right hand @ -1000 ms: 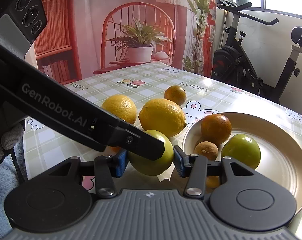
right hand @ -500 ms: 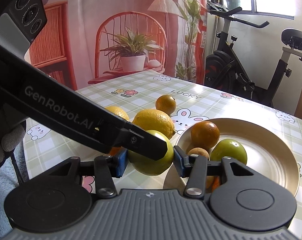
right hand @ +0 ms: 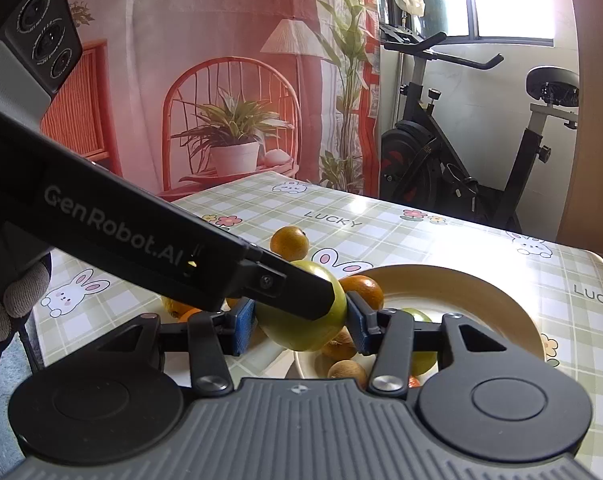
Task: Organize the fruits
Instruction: 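Lower the green apple onto the plate and open both grippers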
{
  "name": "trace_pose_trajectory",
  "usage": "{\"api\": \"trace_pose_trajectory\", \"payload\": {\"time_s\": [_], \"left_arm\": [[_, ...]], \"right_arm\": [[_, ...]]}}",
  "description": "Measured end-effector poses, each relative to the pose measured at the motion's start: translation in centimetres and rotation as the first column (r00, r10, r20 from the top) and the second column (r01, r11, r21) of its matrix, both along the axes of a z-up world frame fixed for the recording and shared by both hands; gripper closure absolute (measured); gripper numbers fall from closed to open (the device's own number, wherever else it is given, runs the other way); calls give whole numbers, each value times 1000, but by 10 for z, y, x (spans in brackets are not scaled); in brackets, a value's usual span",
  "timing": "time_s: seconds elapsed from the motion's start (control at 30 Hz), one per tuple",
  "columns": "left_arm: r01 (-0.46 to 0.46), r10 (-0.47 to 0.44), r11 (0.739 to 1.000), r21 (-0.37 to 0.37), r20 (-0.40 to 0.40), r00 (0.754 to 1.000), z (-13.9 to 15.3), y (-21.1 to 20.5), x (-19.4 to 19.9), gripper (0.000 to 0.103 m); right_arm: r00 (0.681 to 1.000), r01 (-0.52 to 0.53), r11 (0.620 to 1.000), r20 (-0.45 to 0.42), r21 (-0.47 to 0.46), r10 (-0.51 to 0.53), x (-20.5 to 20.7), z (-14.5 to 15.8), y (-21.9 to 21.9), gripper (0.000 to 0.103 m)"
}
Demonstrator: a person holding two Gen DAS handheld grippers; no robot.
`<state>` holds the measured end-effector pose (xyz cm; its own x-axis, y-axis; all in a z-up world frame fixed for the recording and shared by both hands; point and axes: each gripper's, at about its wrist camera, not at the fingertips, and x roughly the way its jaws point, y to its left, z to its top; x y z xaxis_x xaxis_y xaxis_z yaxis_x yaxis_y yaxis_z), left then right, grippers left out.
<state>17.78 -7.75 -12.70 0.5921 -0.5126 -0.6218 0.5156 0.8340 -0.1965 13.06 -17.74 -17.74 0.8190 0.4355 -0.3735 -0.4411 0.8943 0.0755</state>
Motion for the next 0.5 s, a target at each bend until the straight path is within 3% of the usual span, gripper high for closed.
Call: {"api": "trace_pose_trajectory", "payload": {"time_s": [0.5], "left_arm": [[92,-92,996,6,5,996,-2,-67,49,61]], "right_arm": [[986,167,984,-9,58,-166,35,-3,-61,54]]}}
